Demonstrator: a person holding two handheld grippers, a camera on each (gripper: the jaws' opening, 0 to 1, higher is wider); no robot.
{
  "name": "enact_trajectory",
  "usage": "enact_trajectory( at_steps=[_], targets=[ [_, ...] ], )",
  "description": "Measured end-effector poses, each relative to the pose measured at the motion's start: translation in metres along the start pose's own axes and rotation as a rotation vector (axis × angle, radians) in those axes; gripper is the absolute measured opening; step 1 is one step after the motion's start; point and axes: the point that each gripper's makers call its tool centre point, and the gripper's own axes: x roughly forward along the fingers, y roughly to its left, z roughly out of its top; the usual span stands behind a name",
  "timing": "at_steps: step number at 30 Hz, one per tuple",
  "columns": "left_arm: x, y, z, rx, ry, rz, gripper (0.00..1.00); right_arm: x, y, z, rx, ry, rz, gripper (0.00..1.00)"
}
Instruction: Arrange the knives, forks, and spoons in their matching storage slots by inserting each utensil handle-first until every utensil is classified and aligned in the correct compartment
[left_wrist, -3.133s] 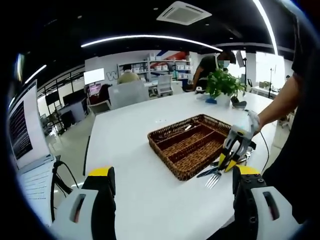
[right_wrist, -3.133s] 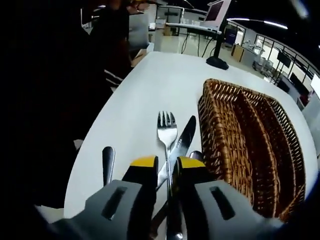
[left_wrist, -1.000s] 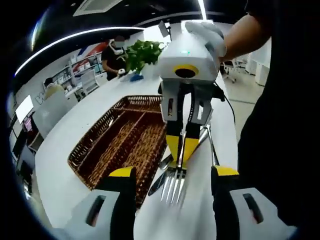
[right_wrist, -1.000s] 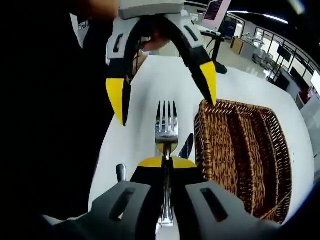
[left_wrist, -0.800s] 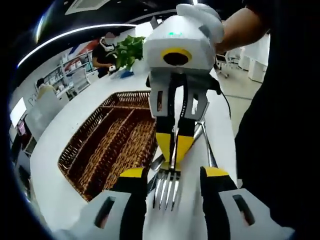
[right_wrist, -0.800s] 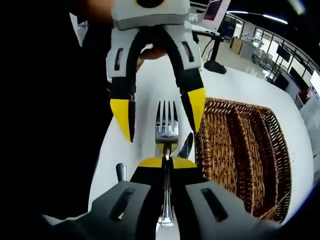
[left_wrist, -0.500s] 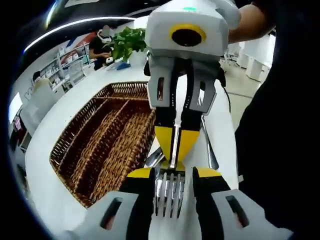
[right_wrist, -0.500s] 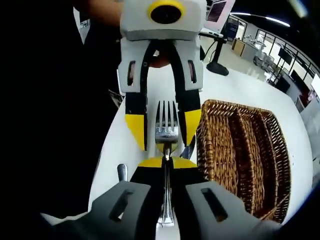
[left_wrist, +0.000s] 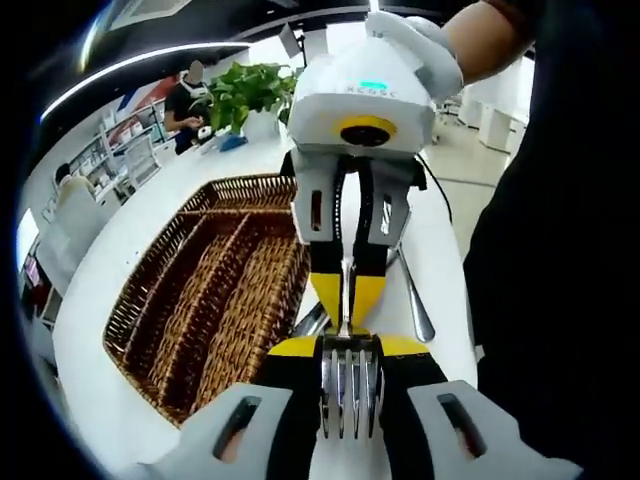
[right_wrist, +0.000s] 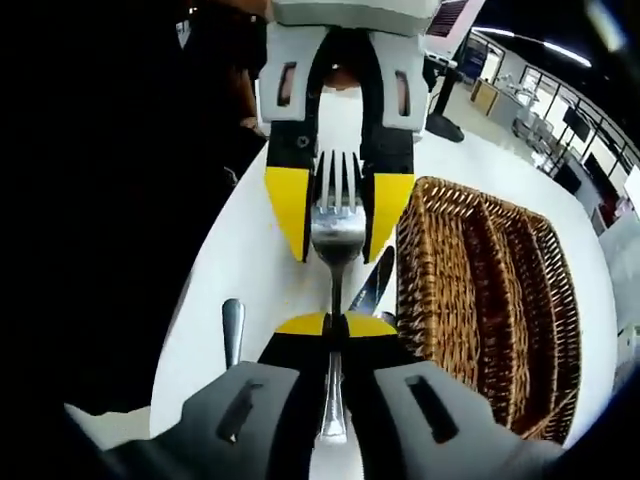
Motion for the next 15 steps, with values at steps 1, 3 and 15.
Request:
enact_trajectory(
  at_steps=[1,3,15],
  targets=[
    [0.000,0.000,0.000,-0.001,-0.003,0.002,0.19,-0.001,-0.001,0.000,-0.012,0.002,-0.002,0.03],
    [-0.001,0.001,-0.001,-0.005,-0.013,0.008,0.19,-0.001,-0.002,0.003,-0.055,-0.007,-0.012,0.02],
    [-0.013,0.001,-0.004,-0.086,-0.069,0.021,0.21,-0.021,0.000,0.021,-0.008,0.070,0.022,0.00]
  ],
)
